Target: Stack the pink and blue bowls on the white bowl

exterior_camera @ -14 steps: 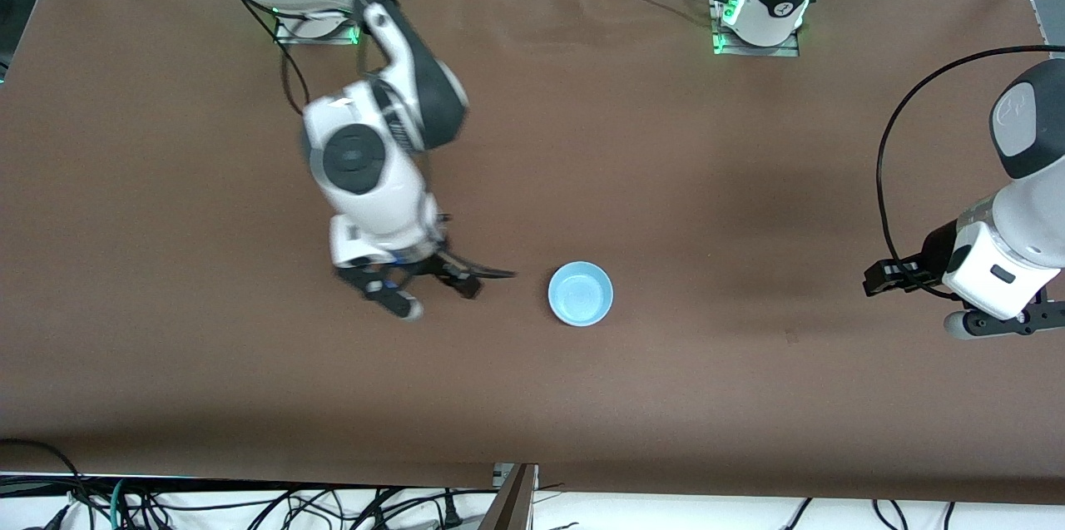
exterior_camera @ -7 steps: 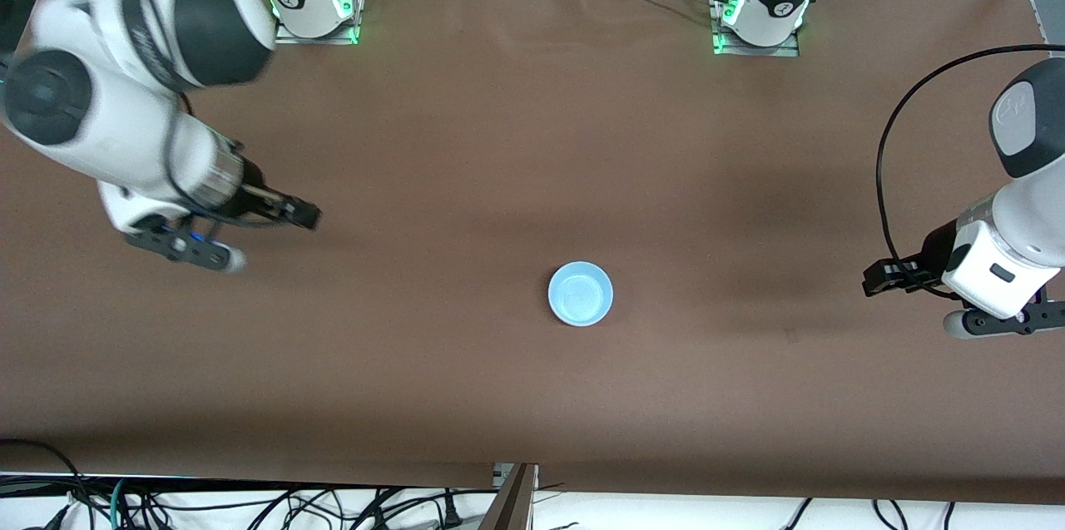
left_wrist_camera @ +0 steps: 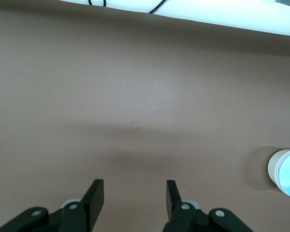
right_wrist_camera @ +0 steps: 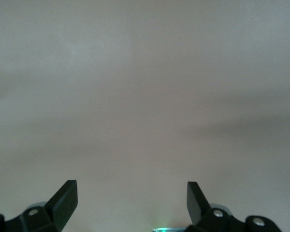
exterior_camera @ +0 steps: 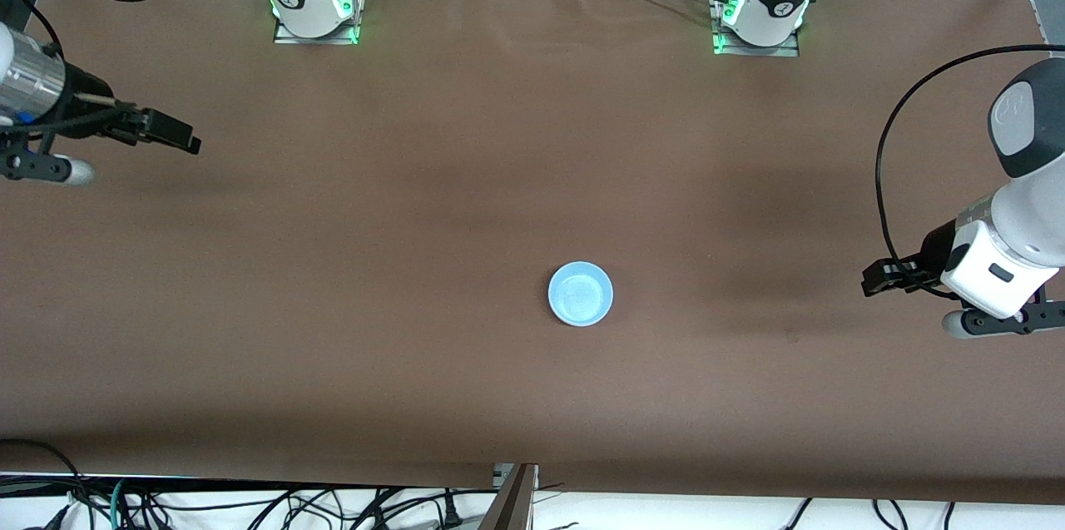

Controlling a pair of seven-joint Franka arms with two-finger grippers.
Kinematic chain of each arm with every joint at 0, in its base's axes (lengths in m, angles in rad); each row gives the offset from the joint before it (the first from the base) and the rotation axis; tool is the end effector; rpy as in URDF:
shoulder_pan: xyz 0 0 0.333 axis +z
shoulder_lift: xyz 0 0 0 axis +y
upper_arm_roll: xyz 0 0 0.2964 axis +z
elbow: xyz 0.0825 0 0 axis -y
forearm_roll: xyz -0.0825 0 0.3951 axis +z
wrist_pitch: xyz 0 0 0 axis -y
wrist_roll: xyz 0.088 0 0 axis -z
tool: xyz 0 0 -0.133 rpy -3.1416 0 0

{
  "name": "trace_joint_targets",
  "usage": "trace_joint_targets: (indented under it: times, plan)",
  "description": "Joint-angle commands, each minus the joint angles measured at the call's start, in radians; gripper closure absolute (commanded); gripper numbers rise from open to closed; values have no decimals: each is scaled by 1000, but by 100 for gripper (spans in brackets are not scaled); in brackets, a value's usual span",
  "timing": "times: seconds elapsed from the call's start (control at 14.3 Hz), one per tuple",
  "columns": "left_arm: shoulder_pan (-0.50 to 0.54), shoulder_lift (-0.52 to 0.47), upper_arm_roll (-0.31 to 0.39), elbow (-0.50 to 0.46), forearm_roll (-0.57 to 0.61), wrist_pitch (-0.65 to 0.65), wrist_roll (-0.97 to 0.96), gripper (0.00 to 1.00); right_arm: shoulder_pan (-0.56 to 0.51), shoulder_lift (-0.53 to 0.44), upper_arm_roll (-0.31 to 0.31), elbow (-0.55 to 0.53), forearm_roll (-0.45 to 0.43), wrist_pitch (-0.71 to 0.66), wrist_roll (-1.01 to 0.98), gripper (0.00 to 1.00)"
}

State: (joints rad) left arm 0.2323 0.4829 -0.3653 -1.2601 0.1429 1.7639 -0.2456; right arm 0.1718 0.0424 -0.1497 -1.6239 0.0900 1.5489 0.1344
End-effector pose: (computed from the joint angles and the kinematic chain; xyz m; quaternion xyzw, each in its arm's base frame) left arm 0.7022 -0.0292 0.4557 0.9974 0.0656 0.0225 0.0169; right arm 0.5675 0.0260 0.5284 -0.9957 0.0577 0.0615 0.0371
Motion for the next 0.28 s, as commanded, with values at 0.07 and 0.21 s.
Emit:
trace_joint_targets:
  times: [0.07, 0.21]
  plan:
    - [4, -32, 2, -36, -16, 16, 29, 39, -29, 5, 56, 18, -38, 16, -41, 0]
    - [5, -32, 2, -36, -16, 16, 29, 31, -29, 11, 55, 39, -41, 13, -47, 0]
